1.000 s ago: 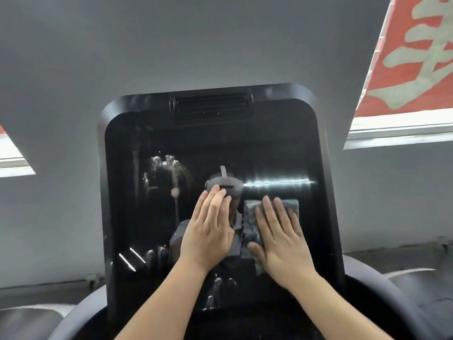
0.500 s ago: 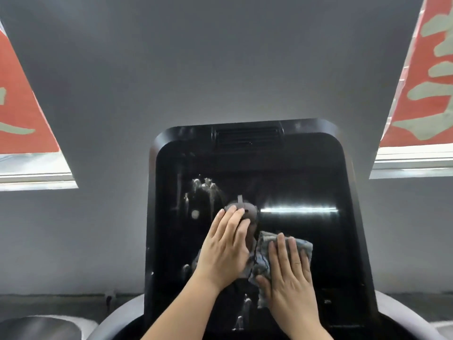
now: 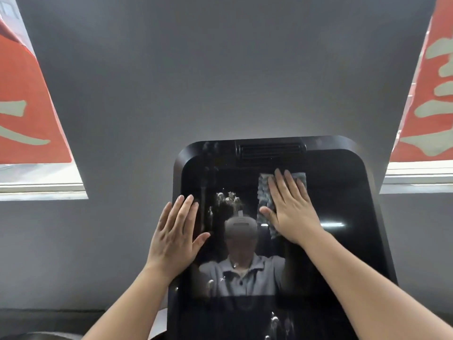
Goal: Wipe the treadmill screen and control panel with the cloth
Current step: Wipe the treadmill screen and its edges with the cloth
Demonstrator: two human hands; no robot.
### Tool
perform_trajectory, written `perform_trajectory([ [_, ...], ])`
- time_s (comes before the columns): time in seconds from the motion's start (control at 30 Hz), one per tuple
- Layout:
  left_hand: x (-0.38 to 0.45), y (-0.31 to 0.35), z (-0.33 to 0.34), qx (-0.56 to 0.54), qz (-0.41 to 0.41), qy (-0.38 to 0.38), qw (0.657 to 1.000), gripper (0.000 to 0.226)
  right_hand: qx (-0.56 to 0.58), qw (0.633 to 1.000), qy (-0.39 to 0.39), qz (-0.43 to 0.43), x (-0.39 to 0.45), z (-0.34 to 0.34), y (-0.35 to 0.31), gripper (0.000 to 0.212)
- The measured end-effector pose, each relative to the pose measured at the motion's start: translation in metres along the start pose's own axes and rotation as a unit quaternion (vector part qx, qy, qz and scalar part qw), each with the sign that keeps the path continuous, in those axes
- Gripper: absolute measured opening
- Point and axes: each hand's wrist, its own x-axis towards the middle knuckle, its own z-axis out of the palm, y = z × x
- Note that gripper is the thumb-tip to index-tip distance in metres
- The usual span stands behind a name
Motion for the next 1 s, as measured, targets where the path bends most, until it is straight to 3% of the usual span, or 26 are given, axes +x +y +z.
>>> perform_trajectory([
  [0.17,0.012,0.002,0.016,-0.014,0.001,-0.018,1.000,0.087,0.033,0.999,0.001,0.039,0.007,-0.001,-0.012,0.090],
  [0.43,0.011,0.009,0.022,0.001,-0.026,-0.028,0.999,0.093,0.035,0.999,0.003,-0.010,-0.136,0.044,-0.063,0.095],
  [0.63,0.010,0.010,0.027,-0.020,-0.045,-0.003,0.999,0.090,-0.002,0.999,0.032,0.021,-0.008,0.015,-0.039,0.090],
  [0.73,0.010,0.010,0.026,-0.020,-0.040,-0.002,0.999,0.089,0.013,0.998,0.023,0.052,0.005,0.011,-0.044,0.092],
  [0.93,0.009,0.010,0.026,-0.020,-0.034,0.003,0.999,0.086,0.018,1.000,0.018,-0.011,-0.143,0.048,-0.078,0.100],
  [1.0,0.009,0.010,0.028,-0.026,-0.036,0.008,0.999,0.082,0.030,0.999,0.004,-0.023,-0.153,0.053,-0.078,0.101],
])
